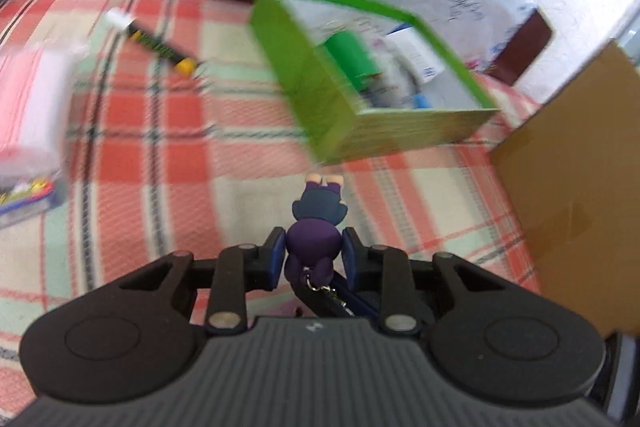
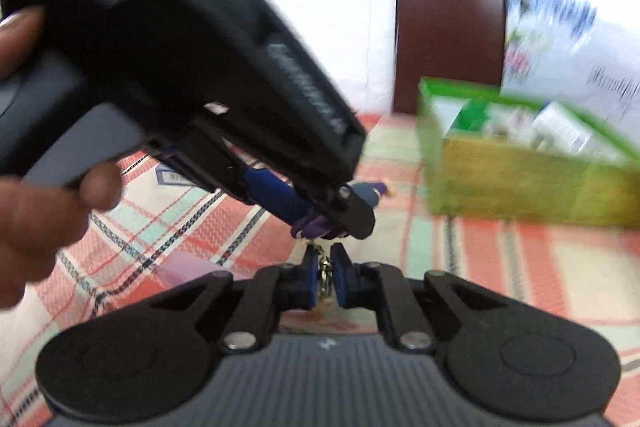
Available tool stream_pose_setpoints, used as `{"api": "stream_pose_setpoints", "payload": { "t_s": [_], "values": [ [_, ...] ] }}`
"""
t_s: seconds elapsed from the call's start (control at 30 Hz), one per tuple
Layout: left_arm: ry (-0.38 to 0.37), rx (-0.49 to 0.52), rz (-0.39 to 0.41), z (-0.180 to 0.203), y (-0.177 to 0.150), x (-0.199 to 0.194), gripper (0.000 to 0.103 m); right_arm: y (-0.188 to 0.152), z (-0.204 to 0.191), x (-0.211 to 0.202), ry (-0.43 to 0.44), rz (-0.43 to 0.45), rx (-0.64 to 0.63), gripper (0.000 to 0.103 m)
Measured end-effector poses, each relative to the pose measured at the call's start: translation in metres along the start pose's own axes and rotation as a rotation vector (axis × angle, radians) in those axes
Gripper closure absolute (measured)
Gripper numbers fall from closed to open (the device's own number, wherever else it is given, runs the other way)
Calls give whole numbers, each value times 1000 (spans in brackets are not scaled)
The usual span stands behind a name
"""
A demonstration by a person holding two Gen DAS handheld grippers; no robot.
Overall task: Organize objects
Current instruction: 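Carry the keychain figure with the left gripper and drop it into the green box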
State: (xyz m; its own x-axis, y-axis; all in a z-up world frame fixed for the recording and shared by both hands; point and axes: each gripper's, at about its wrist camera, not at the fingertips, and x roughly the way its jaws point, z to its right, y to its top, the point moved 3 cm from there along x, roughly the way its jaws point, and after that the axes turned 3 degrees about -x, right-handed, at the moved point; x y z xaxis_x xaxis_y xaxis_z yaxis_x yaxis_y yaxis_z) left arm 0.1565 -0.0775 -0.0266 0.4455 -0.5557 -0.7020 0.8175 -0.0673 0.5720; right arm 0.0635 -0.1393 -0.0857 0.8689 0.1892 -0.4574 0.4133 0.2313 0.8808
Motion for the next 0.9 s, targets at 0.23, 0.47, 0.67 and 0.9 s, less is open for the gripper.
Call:
{"api": "stream_pose_setpoints", "payload": {
  "t_s": [0.23, 0.47, 0.67, 0.9],
  "values": [
    [-84, 130, 115, 62, 43, -14, 71, 36, 44, -17, -178, 157, -24, 94],
    [-76, 240, 223, 117, 102, 3, 70, 87, 112, 14, -278, 229, 6, 94],
    [110, 245, 281, 111, 119, 32, 40, 92, 151, 78, -322, 79, -35, 65],
    [273, 299, 227, 91, 86, 59, 40, 36, 143, 42, -332, 82, 142, 63]
  ]
}}
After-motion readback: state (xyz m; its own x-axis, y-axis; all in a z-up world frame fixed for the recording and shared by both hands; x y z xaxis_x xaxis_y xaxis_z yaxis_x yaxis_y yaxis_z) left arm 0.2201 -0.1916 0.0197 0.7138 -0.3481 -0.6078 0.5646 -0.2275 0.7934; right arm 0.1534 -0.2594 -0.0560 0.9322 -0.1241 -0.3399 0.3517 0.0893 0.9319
